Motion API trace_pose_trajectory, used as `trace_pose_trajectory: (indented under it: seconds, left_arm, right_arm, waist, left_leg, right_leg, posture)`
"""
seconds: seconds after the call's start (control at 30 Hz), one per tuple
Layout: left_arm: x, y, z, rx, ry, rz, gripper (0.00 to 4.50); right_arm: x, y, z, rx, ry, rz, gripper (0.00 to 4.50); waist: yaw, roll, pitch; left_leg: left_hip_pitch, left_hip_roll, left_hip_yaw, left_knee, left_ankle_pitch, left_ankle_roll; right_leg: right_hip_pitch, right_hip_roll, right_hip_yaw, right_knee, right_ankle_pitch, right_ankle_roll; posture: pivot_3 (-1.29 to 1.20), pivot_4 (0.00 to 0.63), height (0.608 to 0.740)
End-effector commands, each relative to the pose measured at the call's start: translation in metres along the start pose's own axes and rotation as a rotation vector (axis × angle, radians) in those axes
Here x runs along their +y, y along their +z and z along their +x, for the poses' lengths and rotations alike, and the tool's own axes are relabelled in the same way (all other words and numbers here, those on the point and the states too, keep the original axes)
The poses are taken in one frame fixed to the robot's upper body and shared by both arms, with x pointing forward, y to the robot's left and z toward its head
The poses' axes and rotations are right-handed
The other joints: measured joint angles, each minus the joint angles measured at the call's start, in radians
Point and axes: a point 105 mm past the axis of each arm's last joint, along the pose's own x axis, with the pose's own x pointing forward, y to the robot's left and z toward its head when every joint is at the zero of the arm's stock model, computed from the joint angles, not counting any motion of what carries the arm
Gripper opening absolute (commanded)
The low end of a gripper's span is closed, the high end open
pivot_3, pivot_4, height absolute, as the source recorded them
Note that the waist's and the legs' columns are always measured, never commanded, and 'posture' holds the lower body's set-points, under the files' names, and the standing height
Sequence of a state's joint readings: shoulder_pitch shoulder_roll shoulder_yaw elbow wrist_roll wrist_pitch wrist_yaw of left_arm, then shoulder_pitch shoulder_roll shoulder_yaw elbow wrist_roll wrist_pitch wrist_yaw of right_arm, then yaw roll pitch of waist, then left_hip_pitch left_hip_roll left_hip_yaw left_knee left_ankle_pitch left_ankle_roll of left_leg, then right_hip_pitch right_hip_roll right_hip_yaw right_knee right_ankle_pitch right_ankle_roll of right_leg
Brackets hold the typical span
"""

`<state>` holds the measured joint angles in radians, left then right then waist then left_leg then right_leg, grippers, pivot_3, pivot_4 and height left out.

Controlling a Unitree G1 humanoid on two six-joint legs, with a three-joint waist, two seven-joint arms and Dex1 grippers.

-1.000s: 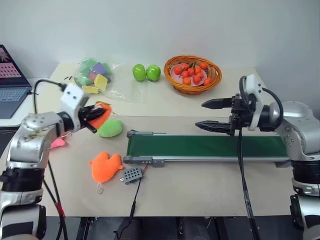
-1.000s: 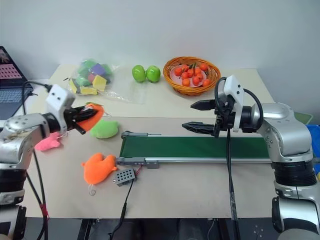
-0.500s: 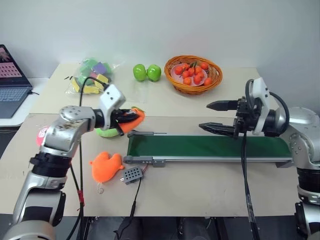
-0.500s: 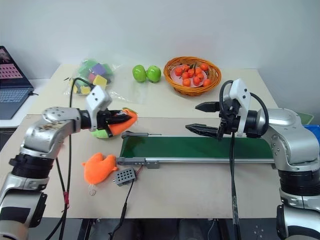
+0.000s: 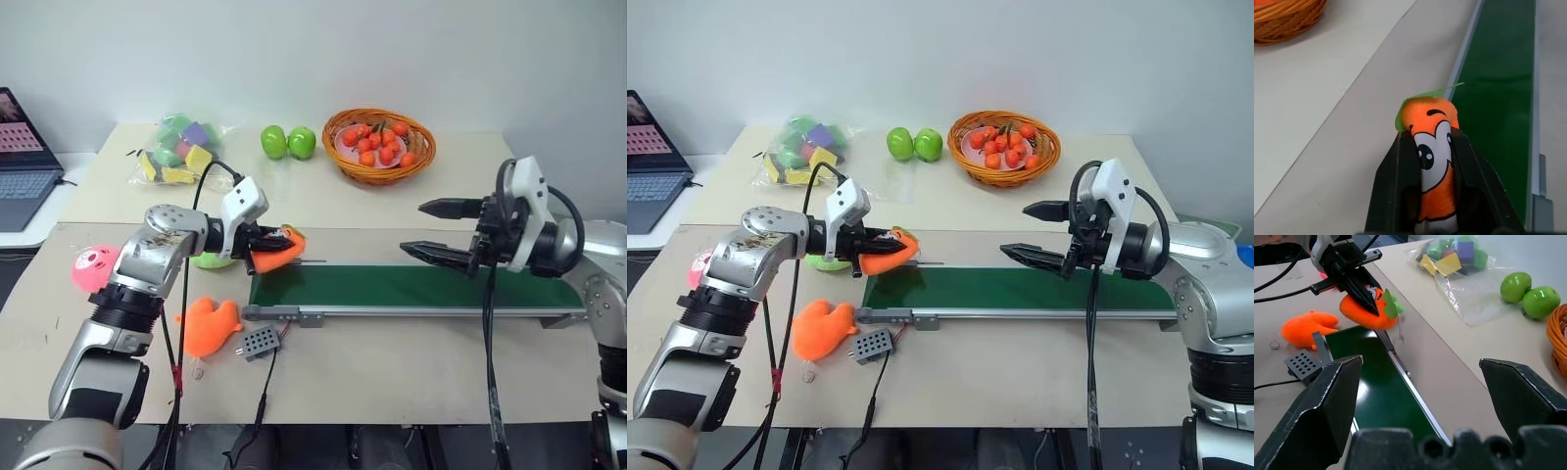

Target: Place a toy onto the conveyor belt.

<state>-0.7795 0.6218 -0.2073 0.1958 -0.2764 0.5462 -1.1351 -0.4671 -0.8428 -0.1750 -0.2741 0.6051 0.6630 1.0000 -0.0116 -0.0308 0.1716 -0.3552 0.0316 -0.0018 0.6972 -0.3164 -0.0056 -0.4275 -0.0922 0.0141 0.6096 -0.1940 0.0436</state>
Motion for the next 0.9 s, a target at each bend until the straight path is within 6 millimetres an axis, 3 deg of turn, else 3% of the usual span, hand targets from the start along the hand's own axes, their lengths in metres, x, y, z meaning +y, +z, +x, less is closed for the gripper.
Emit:
trace_pose_trajectory:
  seconds: [0.03, 0.3, 0.5, 0.6, 0.8, 0.9]
  left_arm:
    - [-0.011, 0.017, 0.002, -0.023, -0.06, 0.068, 0.66]
    - [-0.035, 0.011, 0.015, 0.002, -0.178, 0.101, 0.66]
    - [-0.043, -0.004, 0.019, 0.054, -0.207, 0.19, 0.66]
    - [-0.041, 0.0, 0.02, 0.037, -0.203, 0.183, 0.66]
    - [-0.039, 0.008, 0.02, 0.01, -0.196, 0.163, 2.49]
    - [-0.039, 0.012, 0.019, -0.007, -0.195, 0.146, 3.72]
  right_arm:
    - [0.0, 0.014, -0.008, -0.024, -0.027, -0.045, 4.5]
    - [0.0, 0.013, -0.008, -0.027, -0.041, -0.044, 4.5]
    - [-0.001, 0.013, -0.007, -0.028, -0.047, -0.046, 4.5]
    - [-0.001, 0.014, -0.008, -0.03, -0.049, -0.049, 4.5]
    - [-0.002, 0.015, -0.007, -0.033, -0.046, -0.05, 4.5]
    - [-0.002, 0.015, -0.006, -0.032, -0.041, -0.05, 4.5]
  waist:
    - [0.0, 0.0, 0.0]
    - [0.0, 0.0, 0.0]
    - [0.0, 0.0, 0.0]
    - [0.001, 0.0, 0.0]
    - [0.001, 0.0, 0.0]
    - [0.001, 0.0, 0.0]
  left_leg:
    - [0.0, 0.0, 0.0, 0.0, 0.0, 0.0]
    - [0.0, 0.0, 0.0, 0.0, 0.0, 0.0]
    - [0.0, 0.0, 0.0, 0.0, 0.0, 0.0]
    - [0.0, 0.0, 0.0, 0.001, 0.0, 0.0]
    - [0.0, 0.0, 0.0, 0.001, 0.0, 0.001]
    - [0.0, 0.0, 0.0, 0.001, 0.0, 0.001]
  right_leg:
    - [0.0, 0.0, 0.0, 0.0, 0.0, 0.0]
    - [0.0, 0.0, 0.0, 0.0, 0.0, 0.0]
    - [0.0, 0.0, 0.0, 0.0, 0.0, 0.0]
    - [0.0, 0.0, 0.0, 0.0, 0.0, 0.0]
    - [0.0, 0.0, 0.0, 0.0, 0.0, 0.0]
    - [0.0, 0.0, 0.0, 0.0, 0.0, 0.0]
  posture:
    - [0.0, 0.15, 0.738]
    - [0.0, 0.15, 0.738]
    - [0.0, 0.15, 0.738]
    - [0.0, 0.15, 0.738]
    - [0.0, 0.15, 0.738]
    - [0.0, 0.15, 0.738]
